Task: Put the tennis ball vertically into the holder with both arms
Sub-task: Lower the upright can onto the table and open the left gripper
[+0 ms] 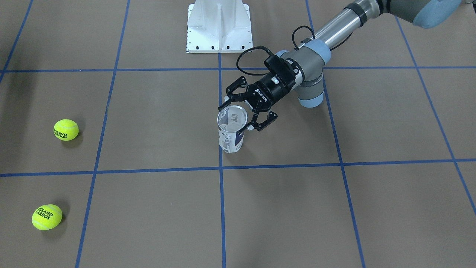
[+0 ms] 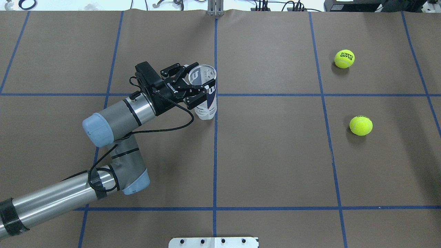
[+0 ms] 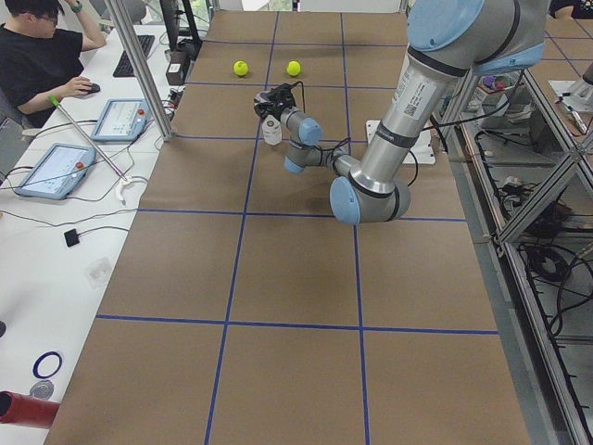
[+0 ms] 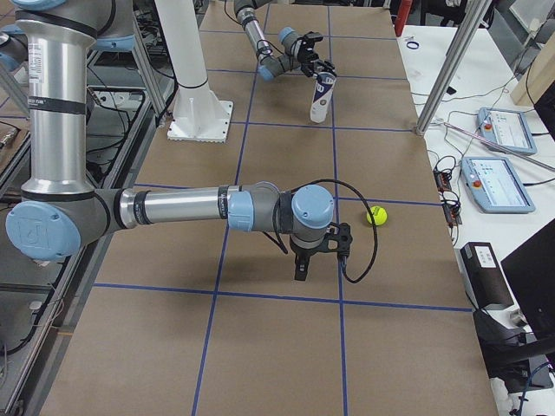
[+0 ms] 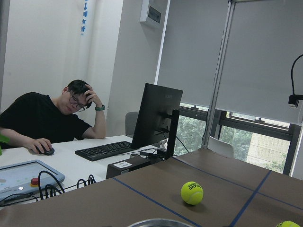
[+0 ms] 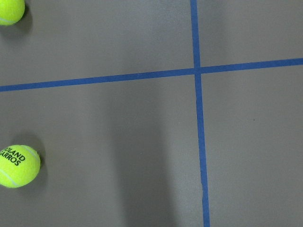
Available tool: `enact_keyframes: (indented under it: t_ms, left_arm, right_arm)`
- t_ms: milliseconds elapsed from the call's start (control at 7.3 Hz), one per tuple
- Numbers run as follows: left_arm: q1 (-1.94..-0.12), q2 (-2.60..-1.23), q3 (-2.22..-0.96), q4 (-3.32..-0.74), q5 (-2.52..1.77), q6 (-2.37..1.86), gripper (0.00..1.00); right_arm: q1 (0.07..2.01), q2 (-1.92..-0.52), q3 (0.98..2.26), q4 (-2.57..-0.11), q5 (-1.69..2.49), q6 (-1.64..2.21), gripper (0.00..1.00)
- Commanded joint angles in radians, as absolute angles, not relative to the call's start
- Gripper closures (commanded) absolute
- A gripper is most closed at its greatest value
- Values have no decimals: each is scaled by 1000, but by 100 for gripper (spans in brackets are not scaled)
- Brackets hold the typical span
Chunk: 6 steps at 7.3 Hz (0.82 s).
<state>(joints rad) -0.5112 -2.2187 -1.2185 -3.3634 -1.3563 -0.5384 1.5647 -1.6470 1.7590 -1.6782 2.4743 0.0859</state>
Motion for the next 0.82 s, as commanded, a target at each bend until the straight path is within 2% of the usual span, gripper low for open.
enact_keyframes:
  t_ms: [0, 137, 274, 411, 685]
  left_arm:
    - [-506, -2221, -1206, -3364, -1356, -538, 62]
    - [-506, -2233, -1207, -3364, -1356, -538, 36]
    - [-506, -2233, -1210, -3364, -1356, -540, 21]
    - [-508, -2232, -1212, -3364, -1356, -537, 1]
    - [-508, -2227, -1212, -3359, -1356, -537, 1]
  right_arm:
    - [1563, -1644, 1759, -1678, 2474, 86, 1]
    - [1565, -1643, 1761, -1678, 2474, 86, 1]
    - [1565, -1641, 1761, -1678, 2474, 86, 1]
    - [1565, -1641, 1761, -1678, 2474, 86, 1]
    - [1565, -1640, 1761, -1678, 2474, 86, 1]
